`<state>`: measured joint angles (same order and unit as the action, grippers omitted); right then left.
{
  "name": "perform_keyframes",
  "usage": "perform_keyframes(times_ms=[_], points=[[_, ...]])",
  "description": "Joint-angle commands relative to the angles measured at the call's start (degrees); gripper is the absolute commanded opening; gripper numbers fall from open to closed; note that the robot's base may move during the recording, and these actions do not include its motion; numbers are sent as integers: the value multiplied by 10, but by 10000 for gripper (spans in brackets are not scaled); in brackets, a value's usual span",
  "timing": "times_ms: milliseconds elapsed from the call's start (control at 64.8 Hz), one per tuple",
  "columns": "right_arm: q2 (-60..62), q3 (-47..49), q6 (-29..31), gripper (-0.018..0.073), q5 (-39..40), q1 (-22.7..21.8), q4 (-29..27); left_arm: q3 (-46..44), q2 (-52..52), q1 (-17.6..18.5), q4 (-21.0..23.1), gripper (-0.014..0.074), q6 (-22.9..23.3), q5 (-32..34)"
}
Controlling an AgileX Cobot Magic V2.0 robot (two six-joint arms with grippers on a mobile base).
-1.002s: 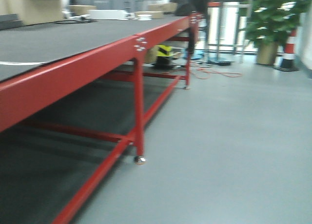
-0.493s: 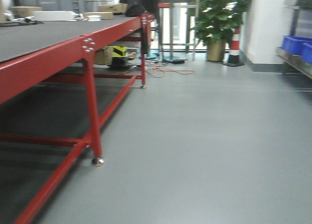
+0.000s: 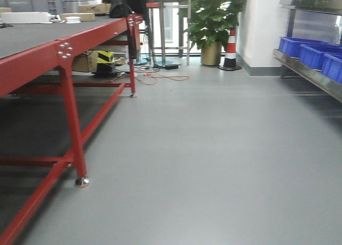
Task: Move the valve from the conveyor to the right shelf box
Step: 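Drive the base to the steel shelf while holding both valves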
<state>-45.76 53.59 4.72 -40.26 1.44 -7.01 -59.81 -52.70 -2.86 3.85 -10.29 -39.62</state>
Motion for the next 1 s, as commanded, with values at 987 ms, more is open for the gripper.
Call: perform_keyframes(times_ms=[987], points=[[7, 10, 1, -162, 39, 0, 1, -5, 6, 2, 5, -111, 4, 33]])
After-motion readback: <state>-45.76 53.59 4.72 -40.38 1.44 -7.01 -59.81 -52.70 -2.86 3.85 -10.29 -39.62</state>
